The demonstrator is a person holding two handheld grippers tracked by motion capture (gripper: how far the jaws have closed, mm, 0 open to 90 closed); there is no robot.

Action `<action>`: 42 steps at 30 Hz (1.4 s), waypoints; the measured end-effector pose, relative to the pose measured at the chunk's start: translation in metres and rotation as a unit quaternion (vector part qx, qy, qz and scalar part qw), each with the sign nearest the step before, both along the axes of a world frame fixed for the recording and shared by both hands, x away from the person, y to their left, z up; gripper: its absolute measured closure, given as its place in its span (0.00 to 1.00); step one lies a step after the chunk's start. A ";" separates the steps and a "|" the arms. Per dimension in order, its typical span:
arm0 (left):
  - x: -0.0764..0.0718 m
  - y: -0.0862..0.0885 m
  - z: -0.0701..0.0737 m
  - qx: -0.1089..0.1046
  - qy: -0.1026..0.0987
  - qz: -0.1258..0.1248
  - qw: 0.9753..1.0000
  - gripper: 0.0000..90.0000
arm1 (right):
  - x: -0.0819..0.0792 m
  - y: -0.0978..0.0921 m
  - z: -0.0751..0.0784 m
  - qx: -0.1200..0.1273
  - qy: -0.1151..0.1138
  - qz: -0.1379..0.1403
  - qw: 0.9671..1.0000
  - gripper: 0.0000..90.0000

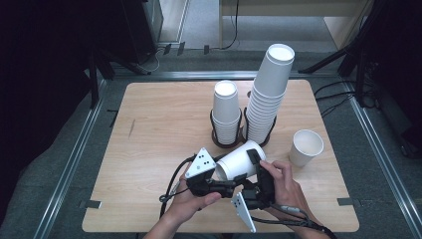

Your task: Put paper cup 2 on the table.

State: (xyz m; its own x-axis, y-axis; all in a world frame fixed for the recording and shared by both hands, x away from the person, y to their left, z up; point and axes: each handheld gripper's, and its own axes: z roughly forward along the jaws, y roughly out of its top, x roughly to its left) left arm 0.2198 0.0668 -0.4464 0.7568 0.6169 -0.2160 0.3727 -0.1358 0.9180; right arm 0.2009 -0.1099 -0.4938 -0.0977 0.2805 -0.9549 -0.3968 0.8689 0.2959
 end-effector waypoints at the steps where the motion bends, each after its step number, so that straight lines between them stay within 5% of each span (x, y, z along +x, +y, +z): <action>1: 0.000 0.000 0.000 0.001 -0.002 0.003 1.000 0.23 | 0.000 0.000 0.000 0.001 -0.001 0.003 1.000 0.08; 4: 0.001 0.003 0.000 0.001 -0.004 0.009 1.000 0.24 | -0.001 0.001 0.001 0.010 0.002 0.011 1.000 0.01; 19: 0.009 0.018 -0.001 -0.005 -0.019 0.053 0.998 0.24 | -0.002 -0.004 0.009 0.051 0.021 0.019 0.998 0.00; 29: 0.012 0.027 -0.002 -0.026 -0.035 0.089 0.995 0.24 | 0.001 -0.008 0.017 0.106 0.050 0.004 0.993 0.00; 37: 0.014 0.033 -0.002 -0.040 -0.038 0.107 0.993 0.24 | 0.003 -0.011 0.020 0.158 0.091 -0.005 0.983 0.00; 40: 0.013 0.033 -0.001 -0.045 -0.041 0.108 0.992 0.24 | 0.005 -0.012 0.023 0.190 0.111 -0.014 0.975 0.00; 41: 0.013 0.033 -0.001 -0.046 -0.042 0.109 0.992 0.24 | 0.006 -0.014 0.026 0.218 0.128 -0.019 0.967 0.00; 42: 0.013 0.033 -0.001 -0.046 -0.044 0.108 0.992 0.24 | 0.006 -0.014 0.026 0.218 0.128 -0.019 0.967 0.00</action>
State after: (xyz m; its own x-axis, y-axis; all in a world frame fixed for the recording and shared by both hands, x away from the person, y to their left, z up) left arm 0.2329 0.0996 -0.4472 0.6267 0.7480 -0.2185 0.3024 0.0249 0.9529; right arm 0.2066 -0.1237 -0.4682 -0.2973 0.6589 -0.6910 -0.2312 0.6525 0.7217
